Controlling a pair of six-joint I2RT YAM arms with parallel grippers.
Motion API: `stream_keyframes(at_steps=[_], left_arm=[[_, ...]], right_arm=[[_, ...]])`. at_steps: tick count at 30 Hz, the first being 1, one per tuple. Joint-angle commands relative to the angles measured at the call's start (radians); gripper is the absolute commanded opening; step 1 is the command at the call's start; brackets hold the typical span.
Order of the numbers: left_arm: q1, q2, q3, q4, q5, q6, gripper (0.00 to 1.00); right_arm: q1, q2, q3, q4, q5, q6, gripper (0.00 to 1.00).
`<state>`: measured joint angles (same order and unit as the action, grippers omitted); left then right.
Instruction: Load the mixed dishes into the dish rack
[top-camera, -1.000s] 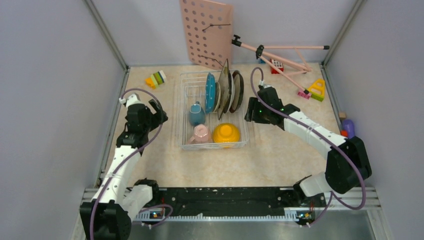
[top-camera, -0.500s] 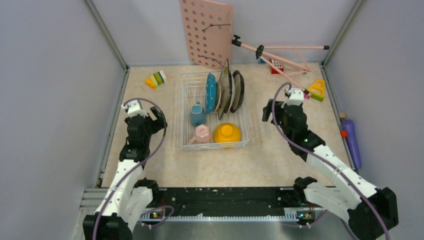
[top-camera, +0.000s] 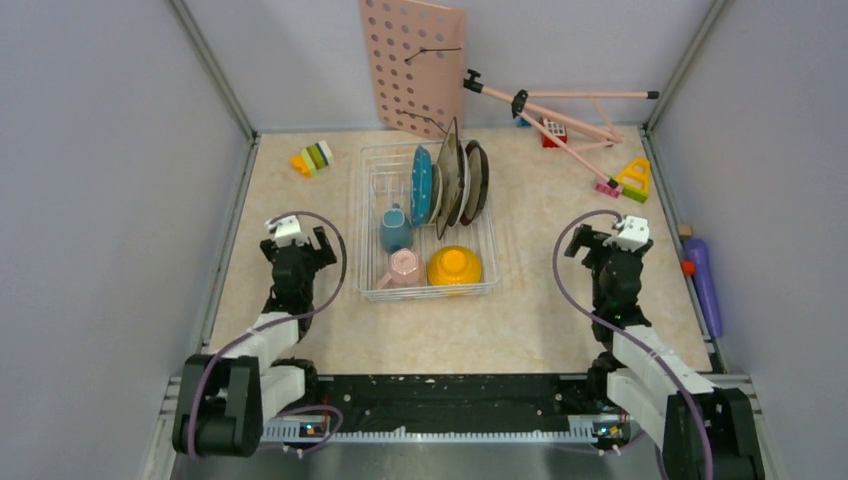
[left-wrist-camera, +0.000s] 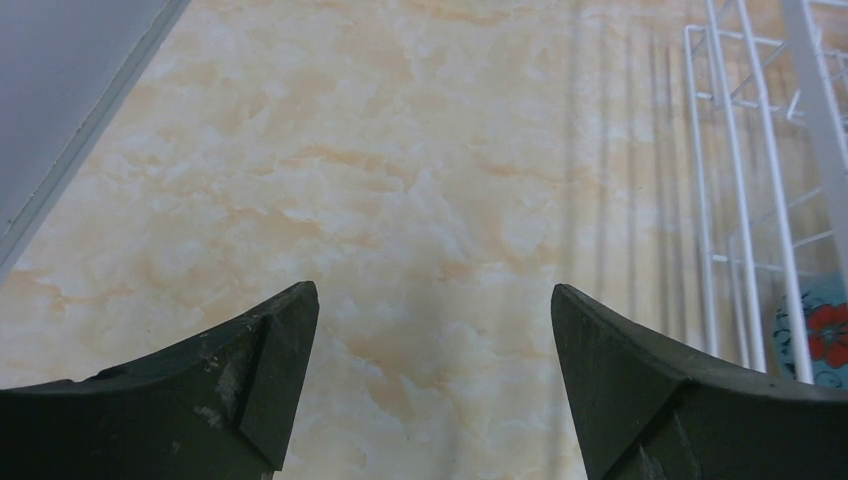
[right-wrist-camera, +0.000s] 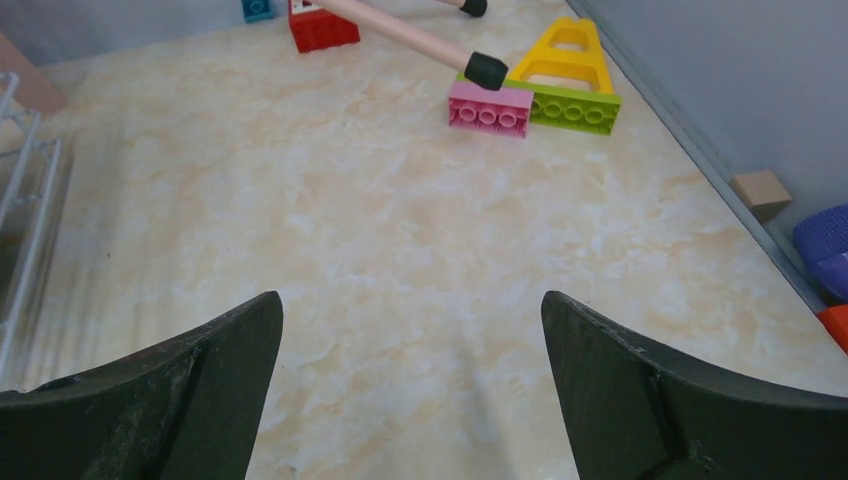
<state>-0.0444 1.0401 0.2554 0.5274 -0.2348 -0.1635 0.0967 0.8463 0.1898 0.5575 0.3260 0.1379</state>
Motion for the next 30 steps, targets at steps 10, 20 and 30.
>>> stream_keyframes(at_steps=[10,20,30], left_arm=[[0.013,0.242,0.021,0.399,0.012,0.122,0.85],[0.090,0.405,0.083,0.420,0.131,0.113,0.88],[0.091,0.432,0.050,0.537,0.130,0.124,0.98]], right_arm=[[-0.009,0.534,-0.093,0.763,-0.069,-0.131,0.98],[-0.026,0.615,-0.014,0.684,-0.032,-0.106,0.99],[-0.025,0.613,-0.013,0.680,-0.034,-0.105,0.99]])
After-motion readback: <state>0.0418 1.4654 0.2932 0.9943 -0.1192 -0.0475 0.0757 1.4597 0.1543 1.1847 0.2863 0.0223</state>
